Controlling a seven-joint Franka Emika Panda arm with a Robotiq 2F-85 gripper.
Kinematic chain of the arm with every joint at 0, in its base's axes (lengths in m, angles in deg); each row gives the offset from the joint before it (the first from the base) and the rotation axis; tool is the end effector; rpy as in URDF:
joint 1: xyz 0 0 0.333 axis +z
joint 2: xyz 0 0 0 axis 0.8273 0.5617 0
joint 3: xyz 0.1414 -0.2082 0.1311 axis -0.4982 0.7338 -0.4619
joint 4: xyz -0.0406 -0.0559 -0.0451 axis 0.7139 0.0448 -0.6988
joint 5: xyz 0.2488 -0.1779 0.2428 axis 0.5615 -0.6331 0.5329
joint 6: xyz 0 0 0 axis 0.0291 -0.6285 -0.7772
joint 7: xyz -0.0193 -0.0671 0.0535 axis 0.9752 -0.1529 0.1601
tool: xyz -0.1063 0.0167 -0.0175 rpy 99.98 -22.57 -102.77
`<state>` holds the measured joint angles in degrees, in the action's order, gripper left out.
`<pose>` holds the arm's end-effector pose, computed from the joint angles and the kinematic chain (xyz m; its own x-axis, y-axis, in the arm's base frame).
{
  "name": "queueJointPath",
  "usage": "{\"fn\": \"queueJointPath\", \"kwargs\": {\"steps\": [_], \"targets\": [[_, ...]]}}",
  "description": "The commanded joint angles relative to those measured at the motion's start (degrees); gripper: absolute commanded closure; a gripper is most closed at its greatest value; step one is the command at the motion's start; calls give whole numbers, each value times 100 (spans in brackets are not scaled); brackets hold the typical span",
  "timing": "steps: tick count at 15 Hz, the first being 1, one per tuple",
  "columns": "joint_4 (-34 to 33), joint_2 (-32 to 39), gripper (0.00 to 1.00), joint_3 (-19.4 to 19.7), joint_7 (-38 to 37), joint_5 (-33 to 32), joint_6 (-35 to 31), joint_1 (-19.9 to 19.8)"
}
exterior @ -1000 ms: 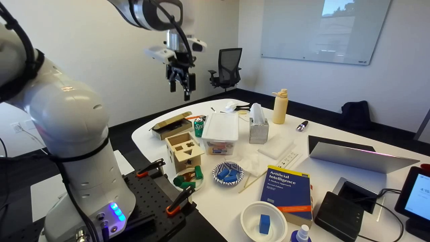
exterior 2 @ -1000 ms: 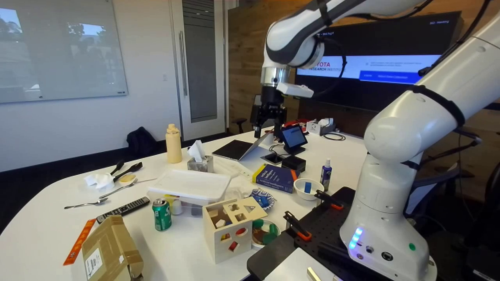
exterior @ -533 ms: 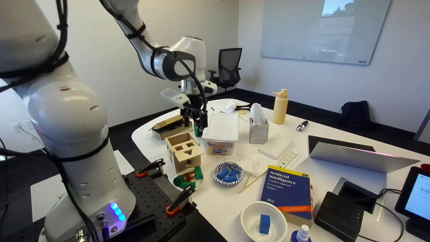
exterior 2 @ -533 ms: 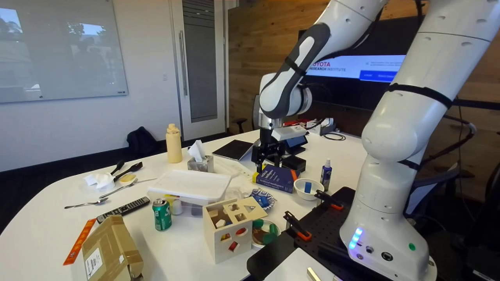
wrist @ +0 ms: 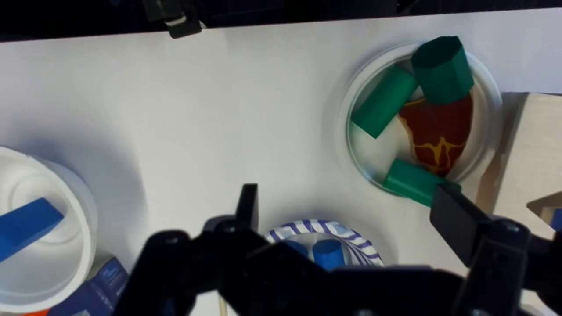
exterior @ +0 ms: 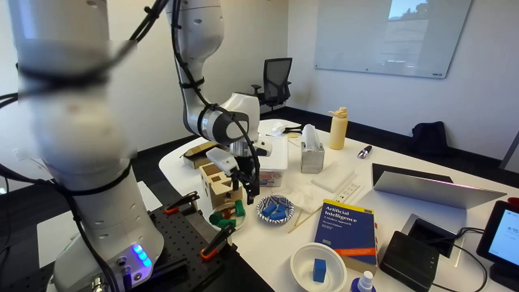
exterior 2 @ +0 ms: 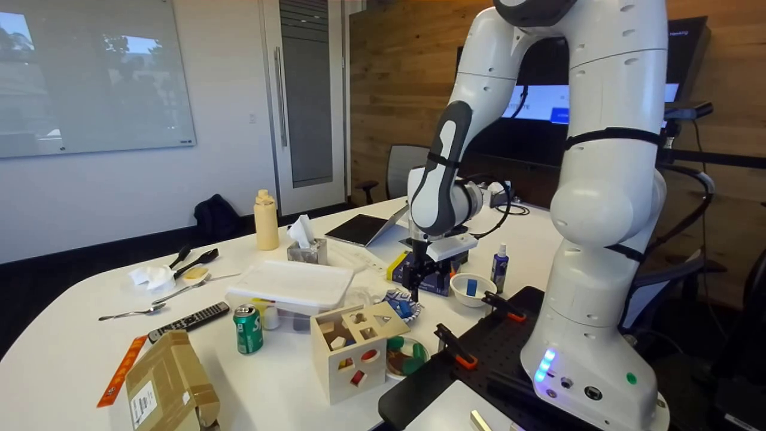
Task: Close the lid of the toy box
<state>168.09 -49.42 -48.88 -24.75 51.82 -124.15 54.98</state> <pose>0.3469 -0.0200 0.1040 0.9856 -0.1367 -0.0991 -0.1331 -0.9902 0.0412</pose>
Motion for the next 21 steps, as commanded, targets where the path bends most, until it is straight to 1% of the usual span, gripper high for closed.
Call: {"fn": "queueJointPath", "kwargs": {"steps": [1,3,8,11,18,21], "targets": [[-123,558,0,144,17,152,-377,133],[-187,771,0,-122,232,432,-398,-84],[-282,1151,0,-607,449,892,-565,-360],[-314,1294,0,-1007,675,1102,-760,-753],[-376,1604,0,-1762,905,1074,-1247,-1557],[-413,1661,0,-2013,967,1034,-1285,-1777]]}}
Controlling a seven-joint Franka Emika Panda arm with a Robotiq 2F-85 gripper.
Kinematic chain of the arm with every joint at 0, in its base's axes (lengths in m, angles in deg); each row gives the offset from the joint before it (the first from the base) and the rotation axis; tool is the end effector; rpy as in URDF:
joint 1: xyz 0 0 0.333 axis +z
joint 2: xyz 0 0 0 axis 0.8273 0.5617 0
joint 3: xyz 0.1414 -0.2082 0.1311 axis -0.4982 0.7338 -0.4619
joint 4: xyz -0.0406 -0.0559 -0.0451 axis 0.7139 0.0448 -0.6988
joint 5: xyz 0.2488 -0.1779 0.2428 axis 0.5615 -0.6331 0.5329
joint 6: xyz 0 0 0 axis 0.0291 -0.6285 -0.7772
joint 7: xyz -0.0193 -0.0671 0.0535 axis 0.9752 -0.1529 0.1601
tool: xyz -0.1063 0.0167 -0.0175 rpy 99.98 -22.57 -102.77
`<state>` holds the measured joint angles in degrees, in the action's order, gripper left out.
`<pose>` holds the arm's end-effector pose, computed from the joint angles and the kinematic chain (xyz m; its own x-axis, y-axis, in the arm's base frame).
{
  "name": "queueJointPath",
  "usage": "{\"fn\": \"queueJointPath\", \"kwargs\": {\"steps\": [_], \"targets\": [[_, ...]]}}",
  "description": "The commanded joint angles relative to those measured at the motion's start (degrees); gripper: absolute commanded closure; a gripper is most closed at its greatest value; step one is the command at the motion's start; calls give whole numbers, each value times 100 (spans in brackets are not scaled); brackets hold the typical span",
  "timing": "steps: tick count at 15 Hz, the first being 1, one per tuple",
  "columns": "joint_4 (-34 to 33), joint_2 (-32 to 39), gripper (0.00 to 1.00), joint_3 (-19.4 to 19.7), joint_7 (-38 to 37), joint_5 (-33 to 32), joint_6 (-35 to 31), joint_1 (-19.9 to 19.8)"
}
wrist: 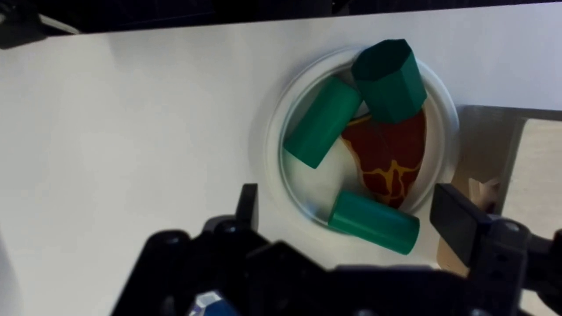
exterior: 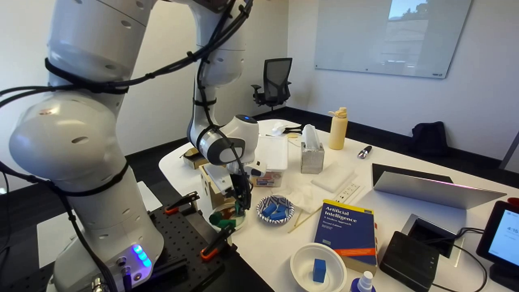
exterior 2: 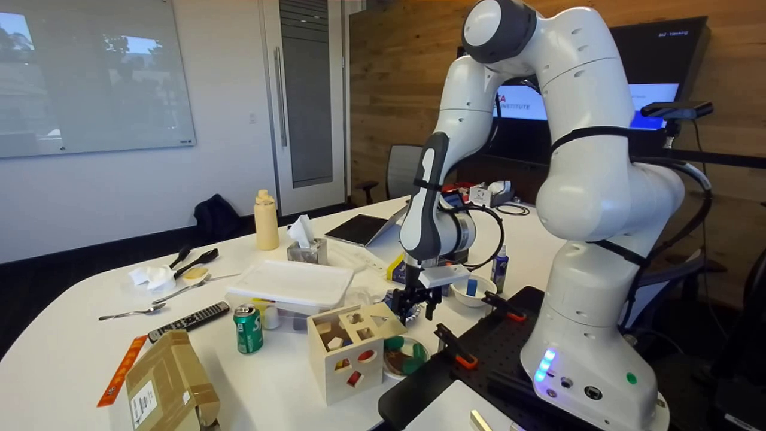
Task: Close the lid of the toy box
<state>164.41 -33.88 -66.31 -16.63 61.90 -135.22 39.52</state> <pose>0.3360 0.0069 0.0423 0.9820 -0.1504 -0.1145 -0.1630 -0.9805 -0.1096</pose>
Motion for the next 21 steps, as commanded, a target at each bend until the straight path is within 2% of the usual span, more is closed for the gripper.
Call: {"fn": "queueJointPath", "kwargs": {"steps": [1,9,21], "targets": [[-51,112,0,-332,154,20,-193,-273],[-167,218,0,-680,157,-33,-281,-448],[-543,534,0,-904,180,-128,-207,-372]]}}
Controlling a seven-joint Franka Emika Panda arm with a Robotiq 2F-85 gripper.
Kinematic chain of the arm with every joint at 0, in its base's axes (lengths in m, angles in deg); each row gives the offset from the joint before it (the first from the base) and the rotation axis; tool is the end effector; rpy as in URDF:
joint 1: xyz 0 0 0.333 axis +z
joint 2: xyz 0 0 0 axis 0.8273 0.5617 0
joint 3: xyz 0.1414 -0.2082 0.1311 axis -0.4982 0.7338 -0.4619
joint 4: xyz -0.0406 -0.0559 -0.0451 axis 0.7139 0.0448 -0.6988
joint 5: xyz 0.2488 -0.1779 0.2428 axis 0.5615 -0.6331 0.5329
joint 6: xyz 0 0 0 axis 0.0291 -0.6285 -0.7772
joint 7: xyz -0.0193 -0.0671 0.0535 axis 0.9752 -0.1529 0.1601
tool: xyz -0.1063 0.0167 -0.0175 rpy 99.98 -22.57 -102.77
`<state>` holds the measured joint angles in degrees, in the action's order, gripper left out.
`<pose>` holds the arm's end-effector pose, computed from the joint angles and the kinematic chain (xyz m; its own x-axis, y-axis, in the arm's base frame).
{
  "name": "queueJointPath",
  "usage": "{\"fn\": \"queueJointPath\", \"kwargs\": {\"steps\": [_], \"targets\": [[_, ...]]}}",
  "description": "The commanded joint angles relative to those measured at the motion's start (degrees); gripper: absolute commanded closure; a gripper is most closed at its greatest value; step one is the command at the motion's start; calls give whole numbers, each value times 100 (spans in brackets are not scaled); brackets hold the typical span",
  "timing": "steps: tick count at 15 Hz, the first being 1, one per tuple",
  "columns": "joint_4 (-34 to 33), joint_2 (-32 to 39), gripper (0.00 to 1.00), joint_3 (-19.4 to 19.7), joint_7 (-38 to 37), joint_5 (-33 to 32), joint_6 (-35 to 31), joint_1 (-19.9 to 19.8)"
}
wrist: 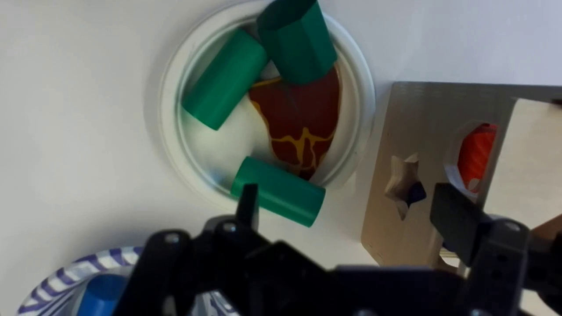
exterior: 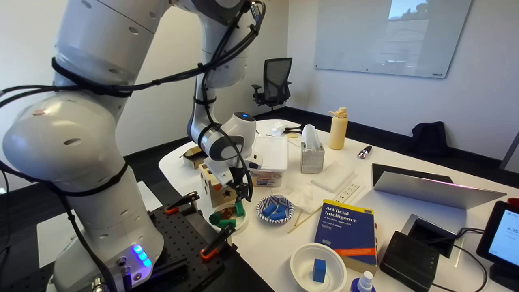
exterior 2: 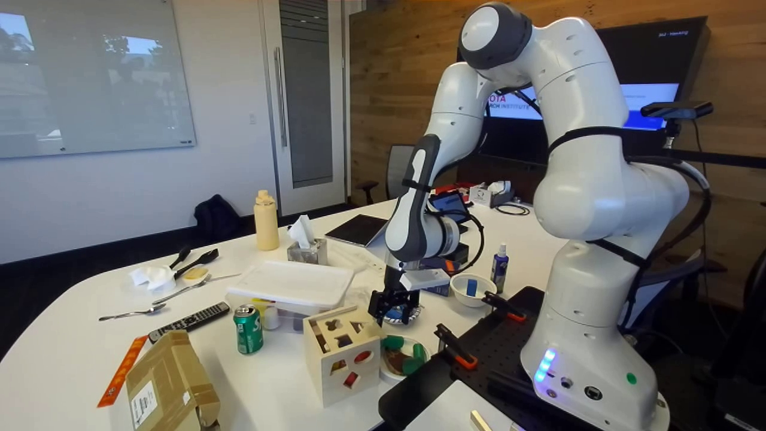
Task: Close the lid of the toy box
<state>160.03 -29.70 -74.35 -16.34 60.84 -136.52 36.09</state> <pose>0.3615 0.0525 0.0408 0.9947 -0.0750 -0.0704 -0.0878 -0.9755 -0.2015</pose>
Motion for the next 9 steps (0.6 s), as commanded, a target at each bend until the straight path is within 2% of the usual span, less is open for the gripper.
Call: {"fn": "queueJointPath", "kwargs": {"steps": [1,9], "targets": [[-131,114,0,-105,145,-28,-63,-2],[-300,179,0,-200,231,-72,-32,101]]}}
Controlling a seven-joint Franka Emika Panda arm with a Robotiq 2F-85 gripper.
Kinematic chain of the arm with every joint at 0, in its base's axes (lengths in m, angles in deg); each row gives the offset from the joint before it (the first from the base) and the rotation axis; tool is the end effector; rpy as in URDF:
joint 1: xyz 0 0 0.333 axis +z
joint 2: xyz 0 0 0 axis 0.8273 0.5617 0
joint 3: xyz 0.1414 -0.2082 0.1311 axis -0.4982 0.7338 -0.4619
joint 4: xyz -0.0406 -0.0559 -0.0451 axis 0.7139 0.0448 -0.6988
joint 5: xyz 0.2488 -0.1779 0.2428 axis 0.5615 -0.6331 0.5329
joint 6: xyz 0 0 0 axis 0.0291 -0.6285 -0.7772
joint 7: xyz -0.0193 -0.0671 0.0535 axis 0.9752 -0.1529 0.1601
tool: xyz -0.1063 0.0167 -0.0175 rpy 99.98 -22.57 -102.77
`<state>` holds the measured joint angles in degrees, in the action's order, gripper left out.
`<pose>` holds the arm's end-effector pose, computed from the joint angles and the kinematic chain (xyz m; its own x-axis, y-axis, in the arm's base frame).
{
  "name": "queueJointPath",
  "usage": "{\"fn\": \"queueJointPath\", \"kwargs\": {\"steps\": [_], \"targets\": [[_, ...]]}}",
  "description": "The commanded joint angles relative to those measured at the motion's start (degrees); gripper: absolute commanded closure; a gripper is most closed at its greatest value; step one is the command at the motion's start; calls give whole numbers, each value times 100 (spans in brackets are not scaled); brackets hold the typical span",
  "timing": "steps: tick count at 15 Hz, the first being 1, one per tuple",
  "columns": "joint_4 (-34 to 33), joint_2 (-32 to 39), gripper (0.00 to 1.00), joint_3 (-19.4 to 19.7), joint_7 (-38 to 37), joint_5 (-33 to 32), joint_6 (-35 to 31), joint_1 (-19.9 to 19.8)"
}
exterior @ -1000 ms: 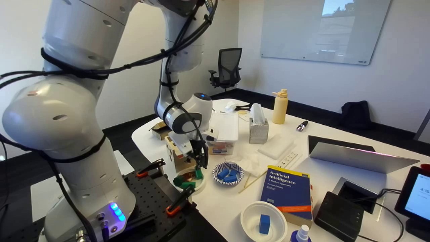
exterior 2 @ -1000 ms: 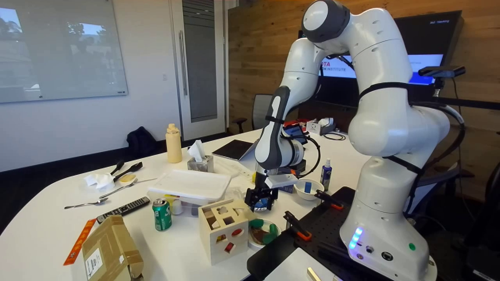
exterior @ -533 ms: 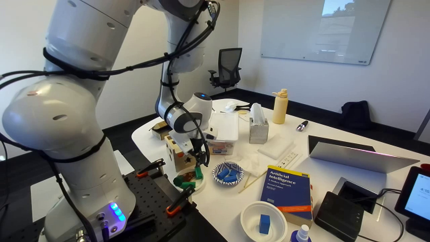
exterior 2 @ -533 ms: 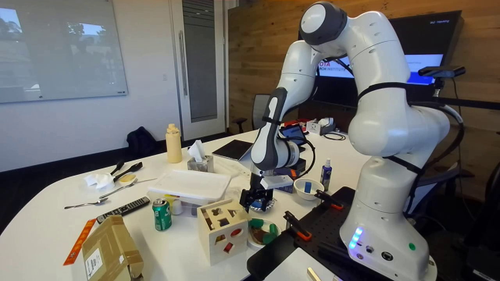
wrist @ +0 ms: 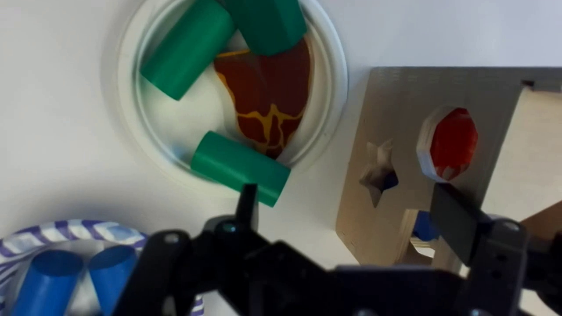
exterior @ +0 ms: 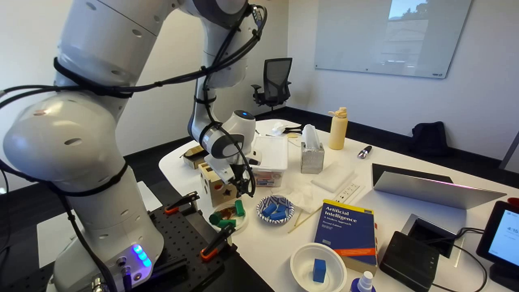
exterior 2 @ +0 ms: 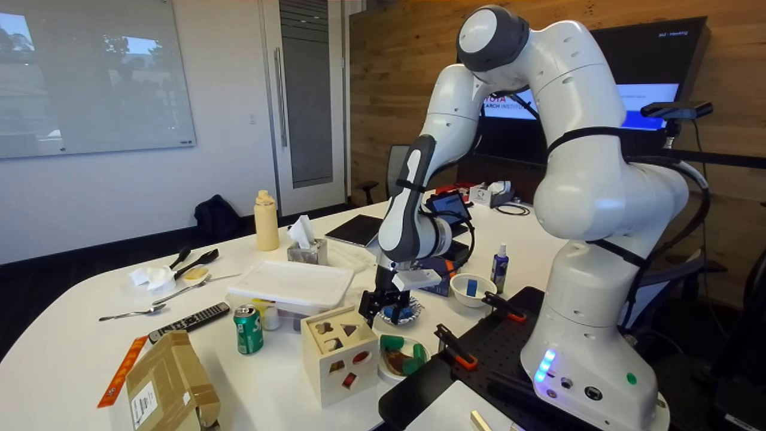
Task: Close the lid of the toy box
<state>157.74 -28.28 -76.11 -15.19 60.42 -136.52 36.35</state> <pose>0.3744 0.0700 0.0418 0.9987 -0.0256 -0.0444 -0.0350 -0.9730 -0.2281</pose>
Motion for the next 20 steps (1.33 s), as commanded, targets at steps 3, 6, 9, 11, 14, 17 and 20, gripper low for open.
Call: {"fn": "queueJointPath", "kwargs": {"steps": [3,6,9,11,14,17,20], "targets": [[-54,0,0,19,135,-13,-37,129],[23,-233,0,110,7,69,71,213],[142,-408,0,-3,-21,108,58,149],[189,-453,0,-65,-21,119,37,140],[189,-464,0,-103,-6,114,63,140],[195,-481,0,-107,-23,121,85,165],[198,-670,0,-91,-125,186,268,218]]}}
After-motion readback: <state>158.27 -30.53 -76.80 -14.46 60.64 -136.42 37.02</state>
